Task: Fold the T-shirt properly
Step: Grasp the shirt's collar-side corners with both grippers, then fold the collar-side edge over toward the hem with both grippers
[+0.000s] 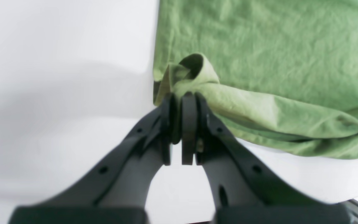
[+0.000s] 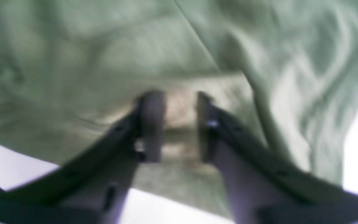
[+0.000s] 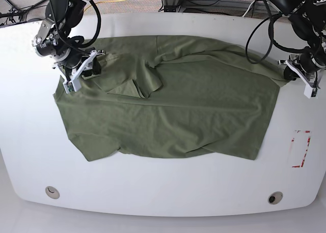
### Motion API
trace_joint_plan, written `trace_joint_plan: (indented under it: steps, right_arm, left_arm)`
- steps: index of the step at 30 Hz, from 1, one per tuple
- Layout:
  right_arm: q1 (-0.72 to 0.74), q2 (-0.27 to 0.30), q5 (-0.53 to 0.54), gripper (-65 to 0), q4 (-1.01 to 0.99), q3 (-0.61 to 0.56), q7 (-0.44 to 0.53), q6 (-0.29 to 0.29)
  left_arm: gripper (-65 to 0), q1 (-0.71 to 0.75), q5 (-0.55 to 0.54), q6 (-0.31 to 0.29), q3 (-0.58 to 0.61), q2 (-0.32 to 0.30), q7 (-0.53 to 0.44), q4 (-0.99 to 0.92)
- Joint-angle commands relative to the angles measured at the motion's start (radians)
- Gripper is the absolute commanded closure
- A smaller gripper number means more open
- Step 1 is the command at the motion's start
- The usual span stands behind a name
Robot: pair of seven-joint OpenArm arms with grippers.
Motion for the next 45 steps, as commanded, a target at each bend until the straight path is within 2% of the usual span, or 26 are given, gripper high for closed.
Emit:
trace_joint_plan:
  steps: [1, 2, 9, 11, 19, 31, 33, 35, 37, 38, 45]
  right_arm:
    - [0.056, 0.009, -0.002, -31.2, 0.019, -0.04, 0.015, 0.001]
    - [0.066, 0.009, -0.017, -32.7, 0.018, -0.043, 0.015, 0.001]
    - [0.145, 0.016, -0.183, -32.0, 0.016, -0.052, 0.017, 0.001]
    - [0.151, 0.036, -0.21, -32.0, 0.016, -0.052, 0.017, 0.001]
    - [0.146, 0.068, -0.215, -32.0, -0.114, -0.052, 0.017, 0.001]
    - [0.105, 0.041, -0.176, -30.8, -0.124, -0.05, 0.017, 0.001]
    - [0.1, 0.041, -0.175, -25.8, -0.124, -0.05, 0.02, 0.001]
    - [0.097, 0.041, -0.175, -16.3, -0.121, -0.05, 0.029, 0.001]
    - [0.094, 0.041, -0.175, -4.0, -0.117, -0.05, 0.029, 0.001]
    - [0.094, 0.041, -0.175, -0.2, -0.116, -0.049, 0.026, 0.001]
    - [0.051, 0.042, -0.175, 0.0, -0.019, -0.044, 0.025, 0.001]
  left_arm:
    - [-3.5, -0.005, -0.013, -0.001, -0.002, -0.018, -0.015, 0.014]
    - [-3.5, 0.006, -0.013, -0.001, -0.002, -0.019, -0.015, 0.014]
    - [-3.5, 0.017, -0.013, -0.001, 0.0, -0.019, -0.015, 0.014]
    - [-3.5, 0.017, -0.013, -0.001, 0.006, -0.019, -0.015, 0.014]
    - [-3.5, 0.017, -0.013, -0.001, 0.038, -0.016, -0.015, 0.014]
    - [-3.5, 0.018, -0.013, -0.001, 0.038, -0.016, -0.015, 0.014]
    - [-3.5, 0.018, -0.013, -0.001, 0.038, -0.016, -0.015, 0.014]
    - [-3.5, 0.018, -0.013, -0.001, 0.038, -0.016, -0.015, 0.014]
    - [-3.5, 0.018, -0.013, -0.001, 0.038, -0.016, -0.015, 0.014]
    - [-3.5, 0.018, -0.013, -0.001, 0.038, -0.018, -0.015, 0.014]
    - [-3.5, 0.012, -0.013, -0.001, 0.038, -0.015, -0.015, 0.016]
